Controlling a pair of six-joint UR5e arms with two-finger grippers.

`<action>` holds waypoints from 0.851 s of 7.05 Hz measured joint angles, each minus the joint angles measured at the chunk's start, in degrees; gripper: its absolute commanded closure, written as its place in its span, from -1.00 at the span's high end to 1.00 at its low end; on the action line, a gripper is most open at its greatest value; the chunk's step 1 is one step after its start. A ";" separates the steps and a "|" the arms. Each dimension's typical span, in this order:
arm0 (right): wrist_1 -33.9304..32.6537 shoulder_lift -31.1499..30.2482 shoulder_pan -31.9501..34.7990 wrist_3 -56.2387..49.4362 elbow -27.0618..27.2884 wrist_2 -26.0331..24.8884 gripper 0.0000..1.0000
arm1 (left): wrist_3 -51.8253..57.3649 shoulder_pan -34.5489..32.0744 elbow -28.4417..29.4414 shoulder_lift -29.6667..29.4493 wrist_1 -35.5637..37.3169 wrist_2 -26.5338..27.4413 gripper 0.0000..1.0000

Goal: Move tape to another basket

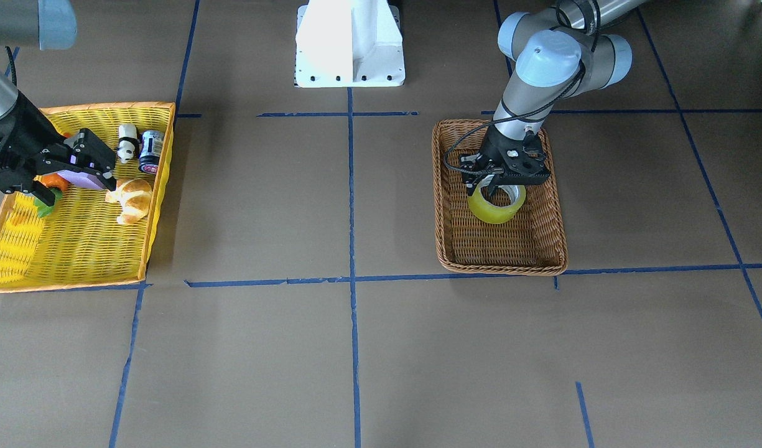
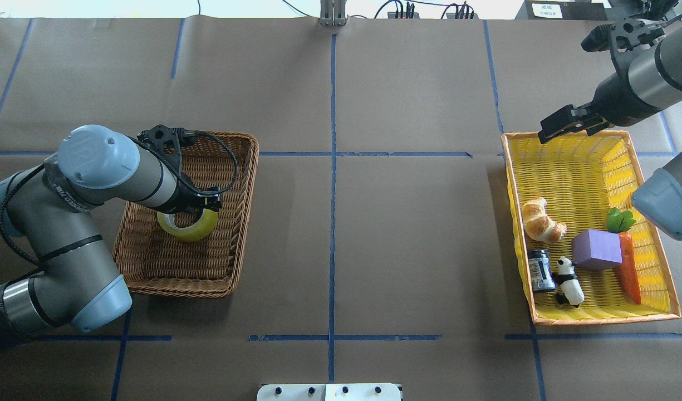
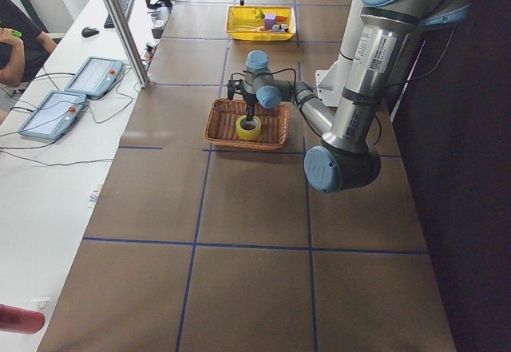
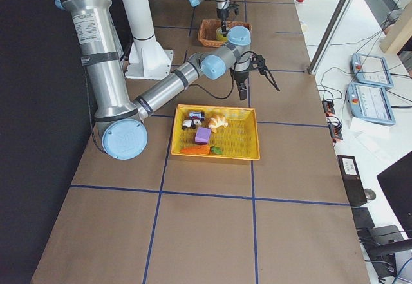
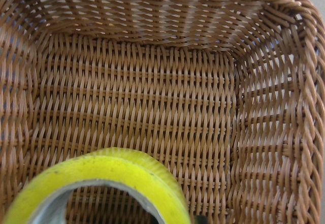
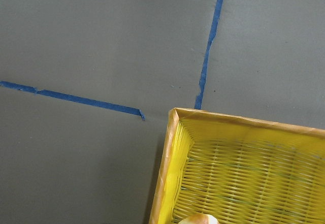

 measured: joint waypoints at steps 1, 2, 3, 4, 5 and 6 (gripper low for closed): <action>-0.06 -1.06 0.71 -2.22 0.01 0.03 0.99 | 0.51 -0.27 -0.95 0.13 0.79 -0.03 1.00; -0.12 -2.60 1.90 -5.13 -0.04 0.07 0.99 | 2.57 -0.54 -3.23 0.12 4.38 -0.17 1.00; -0.09 -4.68 3.31 -8.46 -0.09 0.20 0.99 | 6.72 -0.84 -7.18 0.04 11.07 -0.33 1.00; -0.01 -7.18 5.25 -12.74 -0.22 1.12 0.99 | 11.36 -1.67 -11.47 0.26 17.25 -0.47 1.00; -0.03 -9.87 8.22 -18.02 -0.57 2.88 0.99 | 15.48 -3.45 -14.53 1.25 20.79 -1.40 1.00; -0.08 -12.47 12.12 -24.42 -1.57 4.34 0.99 | 19.90 -6.61 -15.97 2.98 22.22 -4.20 1.00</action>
